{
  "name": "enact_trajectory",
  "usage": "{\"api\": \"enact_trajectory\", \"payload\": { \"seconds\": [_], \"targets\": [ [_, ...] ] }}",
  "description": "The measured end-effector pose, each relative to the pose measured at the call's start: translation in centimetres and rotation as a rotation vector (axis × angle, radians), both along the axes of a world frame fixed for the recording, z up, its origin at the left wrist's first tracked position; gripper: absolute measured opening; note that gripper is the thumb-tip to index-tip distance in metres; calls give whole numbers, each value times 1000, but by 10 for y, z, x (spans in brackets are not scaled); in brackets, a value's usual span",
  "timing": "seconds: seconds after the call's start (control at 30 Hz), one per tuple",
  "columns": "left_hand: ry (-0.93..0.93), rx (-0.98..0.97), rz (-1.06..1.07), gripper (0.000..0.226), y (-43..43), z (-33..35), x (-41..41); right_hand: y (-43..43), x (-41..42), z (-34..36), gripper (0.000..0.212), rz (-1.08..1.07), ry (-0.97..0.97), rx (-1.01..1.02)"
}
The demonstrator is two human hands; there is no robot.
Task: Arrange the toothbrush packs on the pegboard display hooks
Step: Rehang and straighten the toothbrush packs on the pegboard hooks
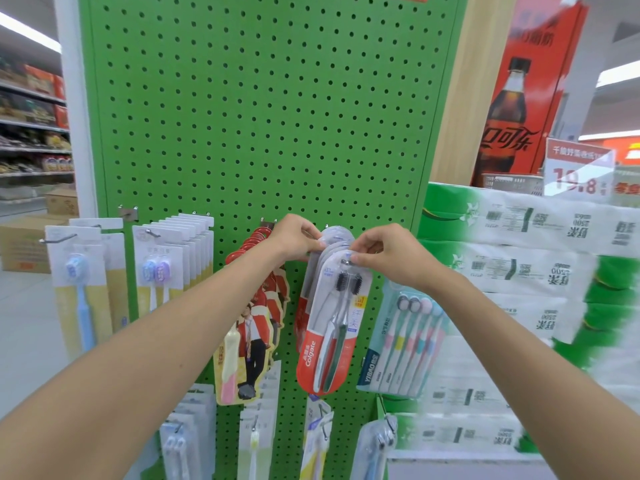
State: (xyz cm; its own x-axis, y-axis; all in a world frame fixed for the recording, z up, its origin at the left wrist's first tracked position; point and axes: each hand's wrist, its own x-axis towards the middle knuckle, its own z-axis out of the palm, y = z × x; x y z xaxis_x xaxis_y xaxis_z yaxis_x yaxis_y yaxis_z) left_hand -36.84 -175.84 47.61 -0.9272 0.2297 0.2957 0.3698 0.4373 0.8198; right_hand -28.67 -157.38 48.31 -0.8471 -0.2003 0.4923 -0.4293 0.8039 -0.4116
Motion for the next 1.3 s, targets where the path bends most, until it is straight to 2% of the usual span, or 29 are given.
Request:
{"api": "enact_trajectory", "payload": {
  "seconds": [0.13,0.43,0.53,0.67,0.8,0.9,1.03,1.17,1.3],
  "targets": [
    [30,-32,58,7,-9,1,-1,1,-3,-1,8,-10,6,-3],
    [182,-288,168,9,-19,8,9,-3,3,-3,7,-38,28,44],
    [210,-297,172,5,-20,8,18,-4,7,-3,8,-59,27,72],
    [213,-325,170,15,-20,-2,33,-10,12,-5,16,-94,28,64],
    [210,-340,224,3,-18,-13,47,-15,16,-12,22,-124,34,48],
    [212,-323,263,5,-19,-17,57,-19,19,-16,27,-147,45,59],
    [233,-323,274,10,-27,-23,72,-25,22,-28,29,-221,206,95],
    [232,-319,241,12,-42,-29,97,-46,43,-44,32,-226,376,-61],
    [224,-274,192,15,-59,-40,117,-81,63,-69,29,-108,301,-224]
  ]
}}
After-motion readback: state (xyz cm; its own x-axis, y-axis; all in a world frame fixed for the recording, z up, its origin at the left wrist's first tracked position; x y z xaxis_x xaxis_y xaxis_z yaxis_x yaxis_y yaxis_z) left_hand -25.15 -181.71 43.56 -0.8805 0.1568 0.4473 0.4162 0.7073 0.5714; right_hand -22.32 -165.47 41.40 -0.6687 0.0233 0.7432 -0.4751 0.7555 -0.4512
